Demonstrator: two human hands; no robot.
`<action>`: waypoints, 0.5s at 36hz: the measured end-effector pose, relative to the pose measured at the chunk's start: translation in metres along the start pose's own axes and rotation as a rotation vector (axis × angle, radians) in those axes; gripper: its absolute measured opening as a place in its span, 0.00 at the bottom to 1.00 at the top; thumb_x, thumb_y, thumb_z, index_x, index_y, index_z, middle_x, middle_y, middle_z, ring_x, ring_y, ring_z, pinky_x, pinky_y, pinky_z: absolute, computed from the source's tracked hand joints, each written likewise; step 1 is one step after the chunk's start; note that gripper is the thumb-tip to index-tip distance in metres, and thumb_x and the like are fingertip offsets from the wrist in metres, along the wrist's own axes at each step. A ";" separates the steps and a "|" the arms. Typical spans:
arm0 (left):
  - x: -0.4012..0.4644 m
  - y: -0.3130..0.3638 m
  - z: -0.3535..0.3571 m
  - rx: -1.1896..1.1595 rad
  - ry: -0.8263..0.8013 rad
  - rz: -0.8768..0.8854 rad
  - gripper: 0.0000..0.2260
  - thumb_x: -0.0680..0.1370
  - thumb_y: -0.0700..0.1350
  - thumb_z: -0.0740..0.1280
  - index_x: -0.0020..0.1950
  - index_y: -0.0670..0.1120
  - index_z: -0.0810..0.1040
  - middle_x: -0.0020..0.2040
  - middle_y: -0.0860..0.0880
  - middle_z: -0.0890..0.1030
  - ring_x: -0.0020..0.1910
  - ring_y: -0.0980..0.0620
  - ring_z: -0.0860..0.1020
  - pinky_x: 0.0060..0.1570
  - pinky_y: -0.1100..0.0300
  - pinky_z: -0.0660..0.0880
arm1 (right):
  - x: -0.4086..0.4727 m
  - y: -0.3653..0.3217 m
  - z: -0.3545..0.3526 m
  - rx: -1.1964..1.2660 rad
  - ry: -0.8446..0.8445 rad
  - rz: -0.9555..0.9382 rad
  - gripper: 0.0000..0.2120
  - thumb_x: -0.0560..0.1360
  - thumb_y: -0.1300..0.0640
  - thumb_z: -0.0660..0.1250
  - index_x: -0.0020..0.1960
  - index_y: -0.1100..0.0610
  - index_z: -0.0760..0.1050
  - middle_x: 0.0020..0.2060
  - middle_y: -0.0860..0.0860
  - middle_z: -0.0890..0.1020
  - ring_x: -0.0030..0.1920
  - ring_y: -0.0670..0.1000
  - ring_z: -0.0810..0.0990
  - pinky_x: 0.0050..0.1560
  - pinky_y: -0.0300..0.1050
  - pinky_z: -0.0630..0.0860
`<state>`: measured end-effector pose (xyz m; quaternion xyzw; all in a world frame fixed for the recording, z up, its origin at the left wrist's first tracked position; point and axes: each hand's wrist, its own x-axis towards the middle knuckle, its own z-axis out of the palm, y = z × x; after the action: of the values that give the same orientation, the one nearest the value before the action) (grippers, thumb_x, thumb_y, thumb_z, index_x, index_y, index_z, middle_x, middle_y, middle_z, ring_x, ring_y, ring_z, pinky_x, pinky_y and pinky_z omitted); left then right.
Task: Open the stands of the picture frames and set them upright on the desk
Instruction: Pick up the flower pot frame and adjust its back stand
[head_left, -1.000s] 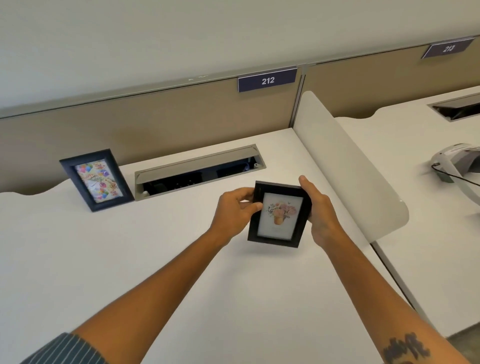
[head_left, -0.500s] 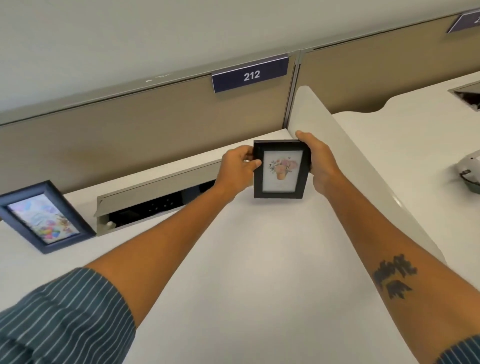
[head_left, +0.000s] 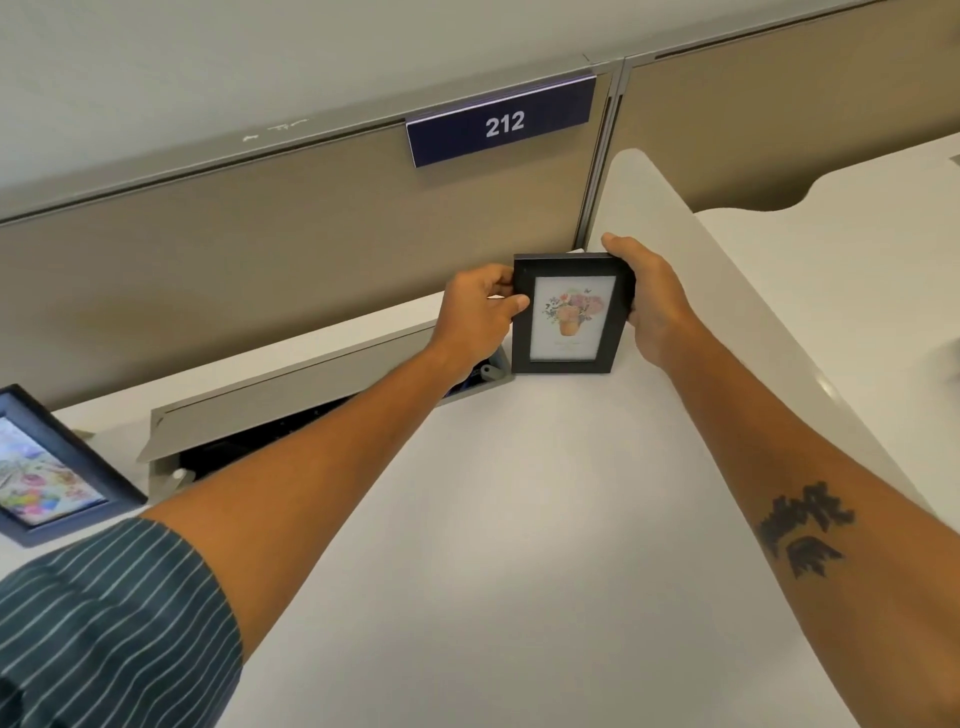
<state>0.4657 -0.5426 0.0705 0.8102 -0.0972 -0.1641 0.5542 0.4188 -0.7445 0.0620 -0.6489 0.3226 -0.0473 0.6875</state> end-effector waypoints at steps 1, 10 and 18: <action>0.001 -0.001 0.000 0.000 -0.003 -0.001 0.13 0.82 0.33 0.70 0.66 0.38 0.81 0.59 0.40 0.86 0.61 0.42 0.84 0.63 0.43 0.82 | 0.001 0.002 0.000 0.002 -0.005 -0.002 0.12 0.79 0.38 0.69 0.48 0.45 0.84 0.41 0.45 0.91 0.54 0.51 0.88 0.56 0.48 0.79; 0.003 0.000 0.003 0.002 0.002 -0.006 0.14 0.82 0.35 0.70 0.68 0.38 0.80 0.61 0.40 0.85 0.62 0.42 0.83 0.63 0.42 0.82 | 0.007 0.000 0.000 -0.008 -0.021 0.002 0.14 0.81 0.37 0.68 0.54 0.47 0.83 0.45 0.46 0.91 0.57 0.52 0.88 0.60 0.50 0.80; 0.006 -0.003 0.002 -0.005 -0.005 -0.011 0.14 0.83 0.36 0.69 0.68 0.38 0.80 0.61 0.40 0.85 0.63 0.42 0.83 0.64 0.42 0.82 | 0.006 -0.001 0.003 0.002 -0.026 0.010 0.25 0.76 0.32 0.69 0.64 0.49 0.82 0.56 0.51 0.89 0.62 0.53 0.86 0.70 0.56 0.78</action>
<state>0.4704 -0.5455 0.0661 0.8088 -0.0938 -0.1696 0.5552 0.4256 -0.7454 0.0607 -0.6474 0.3169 -0.0360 0.6922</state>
